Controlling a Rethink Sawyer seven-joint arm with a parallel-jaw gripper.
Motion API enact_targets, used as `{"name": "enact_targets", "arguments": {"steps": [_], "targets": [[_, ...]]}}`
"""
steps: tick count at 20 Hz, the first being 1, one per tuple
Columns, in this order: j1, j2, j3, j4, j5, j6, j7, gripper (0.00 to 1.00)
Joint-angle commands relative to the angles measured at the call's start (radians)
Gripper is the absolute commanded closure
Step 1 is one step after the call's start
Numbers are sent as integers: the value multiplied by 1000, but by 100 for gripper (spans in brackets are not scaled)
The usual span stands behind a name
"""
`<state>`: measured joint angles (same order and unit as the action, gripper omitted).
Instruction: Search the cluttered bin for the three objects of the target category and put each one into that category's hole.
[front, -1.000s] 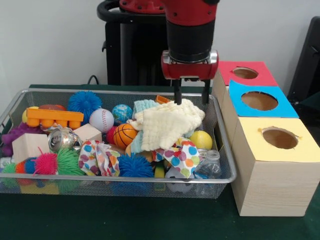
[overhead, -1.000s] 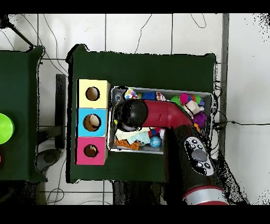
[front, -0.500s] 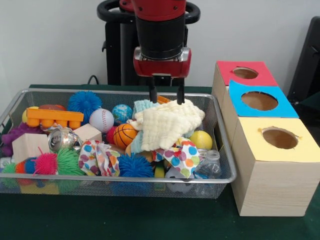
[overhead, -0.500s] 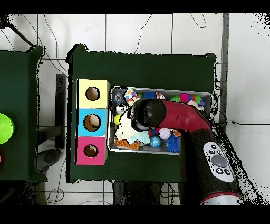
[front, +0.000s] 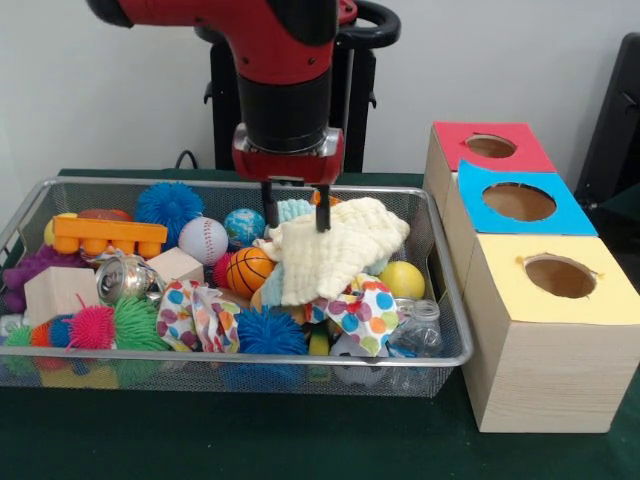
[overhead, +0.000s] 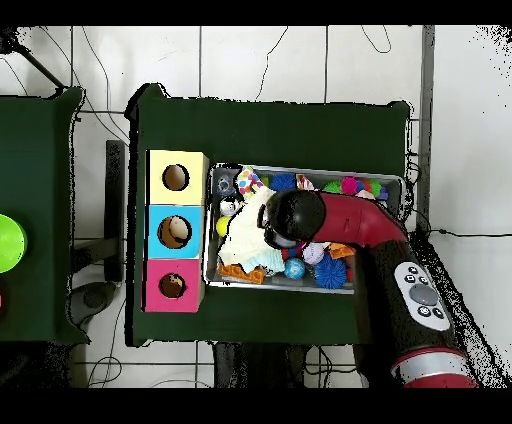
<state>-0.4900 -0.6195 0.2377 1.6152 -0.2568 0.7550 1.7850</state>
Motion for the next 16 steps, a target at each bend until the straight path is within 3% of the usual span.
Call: {"name": "enact_targets", "arguments": {"steps": [1, 16], "targets": [[-77, 78, 74, -95, -81, 67, -207, 0], [-197, 101, 177, -164, -122, 176, -300, 0]]}}
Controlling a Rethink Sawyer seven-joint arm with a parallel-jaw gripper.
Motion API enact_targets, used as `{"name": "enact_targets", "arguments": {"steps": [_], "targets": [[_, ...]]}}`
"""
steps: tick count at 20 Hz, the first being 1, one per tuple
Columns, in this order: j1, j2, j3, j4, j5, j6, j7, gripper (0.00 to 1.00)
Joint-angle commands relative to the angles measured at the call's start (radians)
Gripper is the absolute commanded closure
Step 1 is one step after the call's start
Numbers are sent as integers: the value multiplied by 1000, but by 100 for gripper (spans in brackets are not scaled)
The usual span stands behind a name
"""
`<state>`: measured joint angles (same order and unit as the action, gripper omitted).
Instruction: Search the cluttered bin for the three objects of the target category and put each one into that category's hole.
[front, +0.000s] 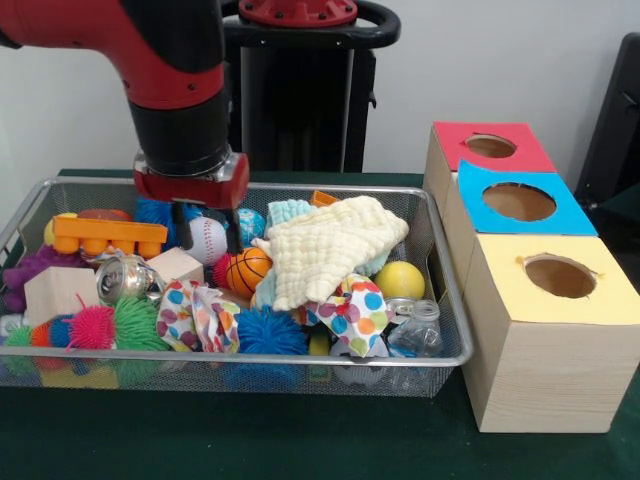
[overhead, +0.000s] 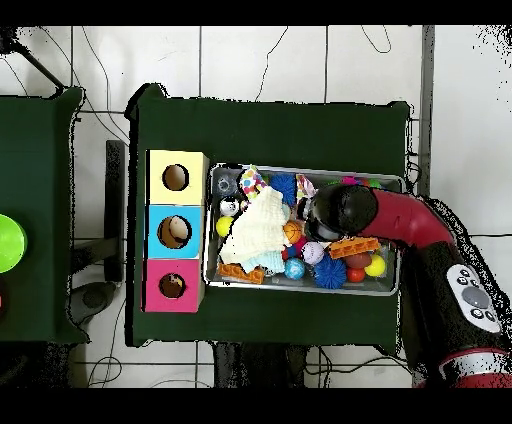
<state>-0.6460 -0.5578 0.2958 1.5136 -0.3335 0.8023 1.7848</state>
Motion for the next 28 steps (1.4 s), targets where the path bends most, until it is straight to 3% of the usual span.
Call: {"name": "enact_targets", "arguments": {"steps": [1, 8, 11, 18, 28], "targets": [[-45, 37, 124, -60, -49, 131, -302, 0], [-65, 34, 158, -59, -116, 61, -313, 0], [-55, 46, 139, -105, -171, 100, -332, 0], [-83, 116, 146, -181, -254, 64, -373, 0], [-124, 167, 175, -180, -292, 67, -394, 0]]}}
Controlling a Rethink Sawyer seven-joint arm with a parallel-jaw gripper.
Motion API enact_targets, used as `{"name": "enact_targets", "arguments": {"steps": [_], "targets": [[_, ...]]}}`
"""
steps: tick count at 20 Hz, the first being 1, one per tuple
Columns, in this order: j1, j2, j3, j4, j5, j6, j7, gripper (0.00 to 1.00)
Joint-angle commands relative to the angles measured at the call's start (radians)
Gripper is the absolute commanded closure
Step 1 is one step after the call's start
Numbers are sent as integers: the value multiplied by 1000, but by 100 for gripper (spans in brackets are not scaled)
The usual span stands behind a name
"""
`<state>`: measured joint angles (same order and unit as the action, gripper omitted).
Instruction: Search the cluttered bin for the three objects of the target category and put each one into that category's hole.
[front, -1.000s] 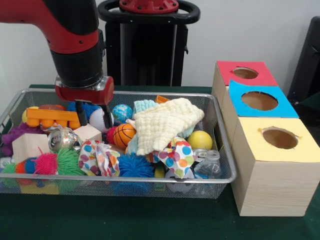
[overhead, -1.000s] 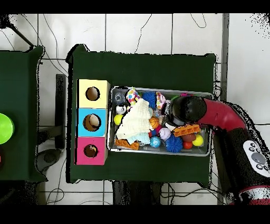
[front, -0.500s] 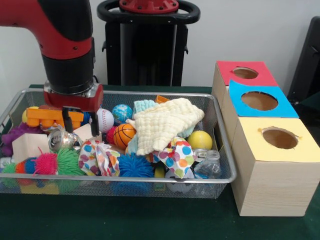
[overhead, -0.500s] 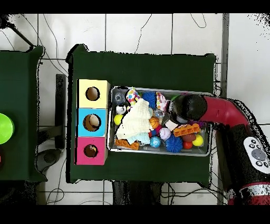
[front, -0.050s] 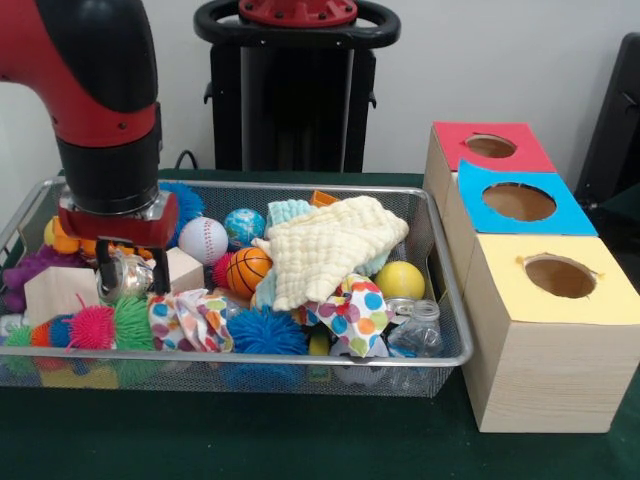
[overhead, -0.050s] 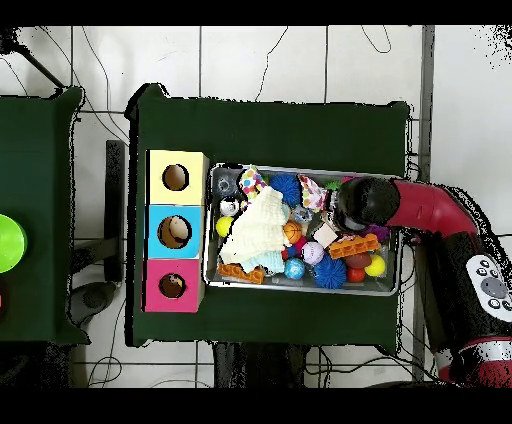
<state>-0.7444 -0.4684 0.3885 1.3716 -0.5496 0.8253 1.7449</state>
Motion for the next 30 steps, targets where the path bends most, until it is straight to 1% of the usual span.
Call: {"name": "enact_targets", "arguments": {"steps": [1, 6, 10, 14, 17, 23, 30], "targets": [[-23, 84, 83, -35, -80, 41, -349, 0], [-14, 78, 99, 26, -71, 24, -308, 0], [-15, 67, 133, 92, -40, 12, -273, 0], [-30, 70, 166, 144, -18, -31, -238, 0], [-35, 85, 178, 154, -20, -63, -214, 0], [-30, 90, 189, 164, -25, -76, -178, 0], [-11, 117, 183, 144, -45, -105, -153, 0]]}}
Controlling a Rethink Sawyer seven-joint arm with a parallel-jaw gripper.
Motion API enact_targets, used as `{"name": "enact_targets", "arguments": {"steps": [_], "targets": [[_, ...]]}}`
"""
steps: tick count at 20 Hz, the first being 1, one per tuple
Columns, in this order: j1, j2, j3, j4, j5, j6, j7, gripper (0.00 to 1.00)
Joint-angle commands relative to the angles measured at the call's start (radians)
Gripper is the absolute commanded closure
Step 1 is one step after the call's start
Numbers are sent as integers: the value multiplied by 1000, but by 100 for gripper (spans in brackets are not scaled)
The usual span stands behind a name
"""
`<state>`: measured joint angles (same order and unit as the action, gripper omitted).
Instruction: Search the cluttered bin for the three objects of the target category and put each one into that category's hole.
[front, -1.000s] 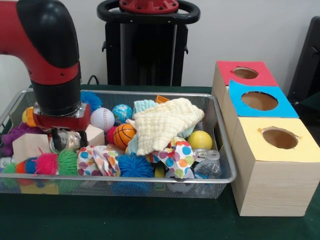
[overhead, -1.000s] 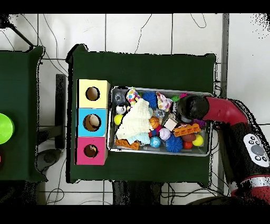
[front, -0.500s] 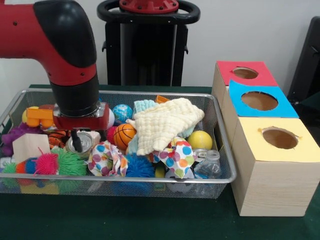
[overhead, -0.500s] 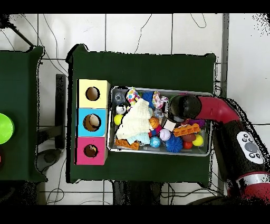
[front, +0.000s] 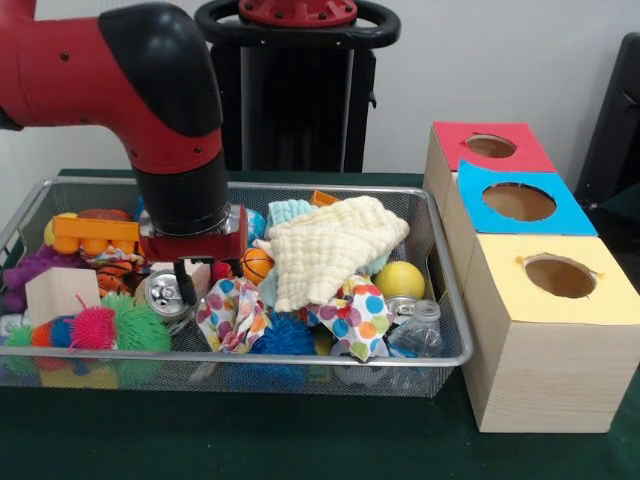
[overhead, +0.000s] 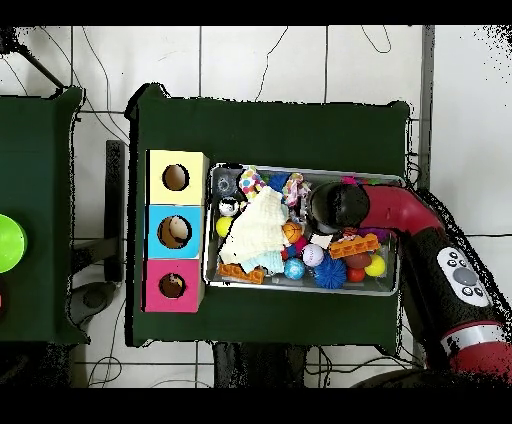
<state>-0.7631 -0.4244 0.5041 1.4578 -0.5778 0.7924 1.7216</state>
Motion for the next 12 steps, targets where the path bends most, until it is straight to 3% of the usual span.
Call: {"name": "enact_targets", "arguments": {"steps": [1, 12], "targets": [[7, 69, 67, 66, -17, -76, -125, 0], [38, 80, 47, 60, 43, 29, -76, 0]]}}
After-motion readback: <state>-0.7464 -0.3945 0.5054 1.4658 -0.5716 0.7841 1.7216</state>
